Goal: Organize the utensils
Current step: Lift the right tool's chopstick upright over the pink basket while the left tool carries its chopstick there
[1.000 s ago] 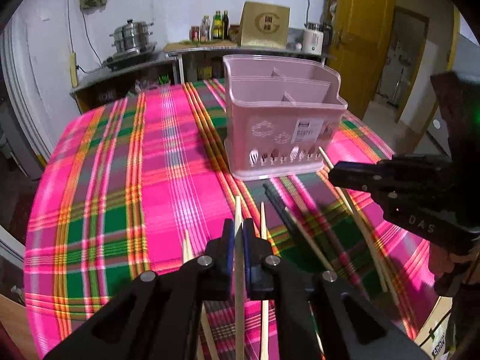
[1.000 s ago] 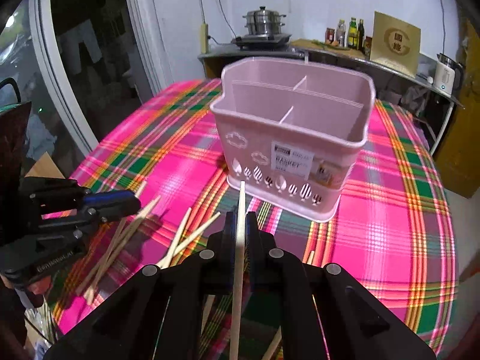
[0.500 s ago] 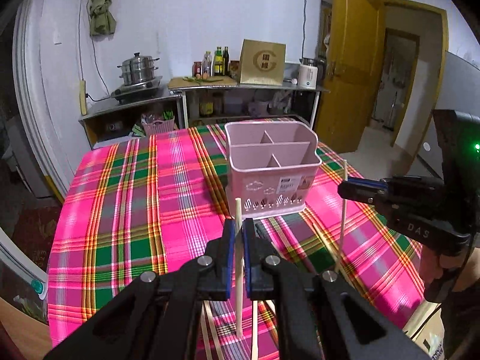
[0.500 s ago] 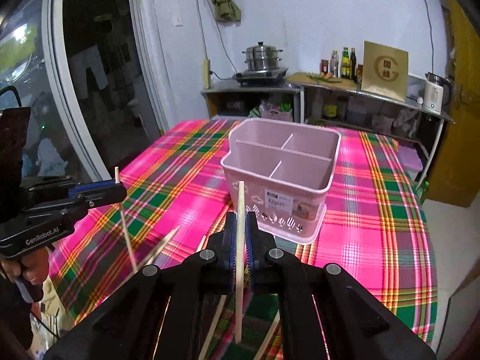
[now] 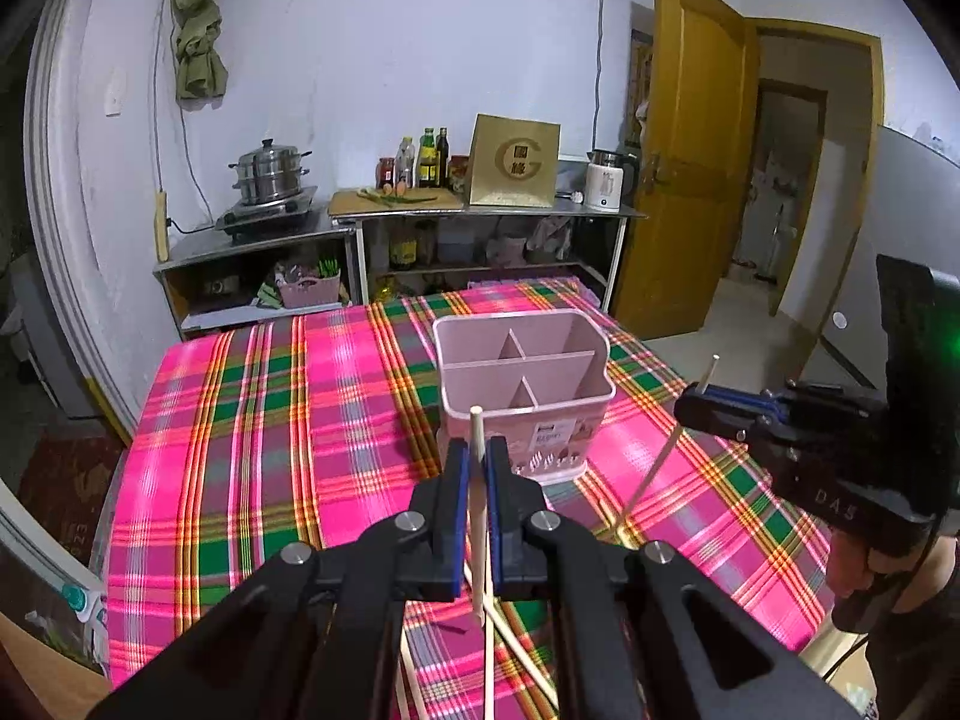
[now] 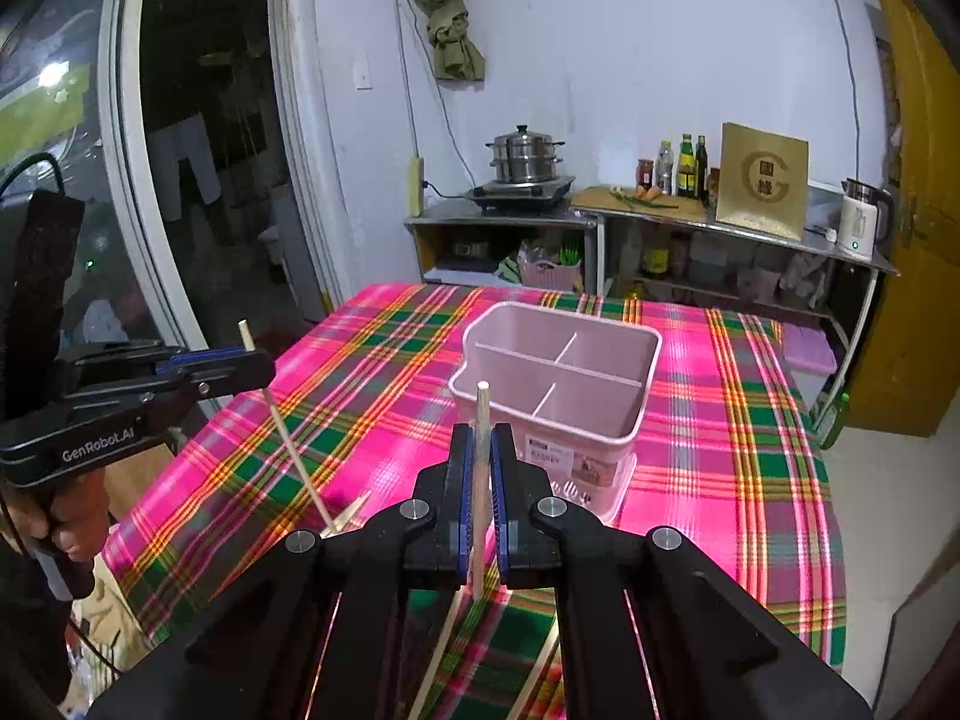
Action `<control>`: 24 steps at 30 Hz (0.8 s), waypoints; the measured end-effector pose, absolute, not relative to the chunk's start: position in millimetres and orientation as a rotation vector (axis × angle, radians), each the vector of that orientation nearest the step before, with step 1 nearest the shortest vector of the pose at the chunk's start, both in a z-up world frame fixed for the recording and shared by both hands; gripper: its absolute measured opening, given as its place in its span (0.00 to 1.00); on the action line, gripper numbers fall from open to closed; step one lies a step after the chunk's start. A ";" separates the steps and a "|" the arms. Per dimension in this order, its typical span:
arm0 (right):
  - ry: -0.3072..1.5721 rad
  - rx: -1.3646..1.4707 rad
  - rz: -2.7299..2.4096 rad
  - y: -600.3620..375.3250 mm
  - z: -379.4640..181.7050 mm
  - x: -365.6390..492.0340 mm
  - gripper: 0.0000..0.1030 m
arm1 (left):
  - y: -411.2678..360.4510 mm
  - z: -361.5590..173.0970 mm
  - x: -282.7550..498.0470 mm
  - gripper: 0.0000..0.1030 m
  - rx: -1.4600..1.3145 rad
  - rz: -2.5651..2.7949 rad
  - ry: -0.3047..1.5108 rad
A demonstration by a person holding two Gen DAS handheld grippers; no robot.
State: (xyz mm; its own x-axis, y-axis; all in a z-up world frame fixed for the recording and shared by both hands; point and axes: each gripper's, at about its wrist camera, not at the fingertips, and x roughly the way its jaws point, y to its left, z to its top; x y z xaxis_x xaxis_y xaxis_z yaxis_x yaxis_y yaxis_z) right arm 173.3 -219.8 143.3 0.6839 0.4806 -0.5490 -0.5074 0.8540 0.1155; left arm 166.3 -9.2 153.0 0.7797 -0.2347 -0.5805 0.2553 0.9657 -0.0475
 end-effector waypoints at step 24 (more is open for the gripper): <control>0.457 0.037 0.525 -217.4 216.0 243.1 0.06 | -15.1 228.1 264.1 0.06 -0.029 -0.240 0.532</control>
State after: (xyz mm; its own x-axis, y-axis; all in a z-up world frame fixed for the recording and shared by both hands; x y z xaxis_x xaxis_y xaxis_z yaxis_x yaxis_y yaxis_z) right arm 243.1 -217.4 216.0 0.7672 0.4917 -0.4119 -0.4754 0.8670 0.1494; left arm 264.1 -15.1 228.1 0.8344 -0.2344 -0.4989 0.2195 0.9715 -0.0893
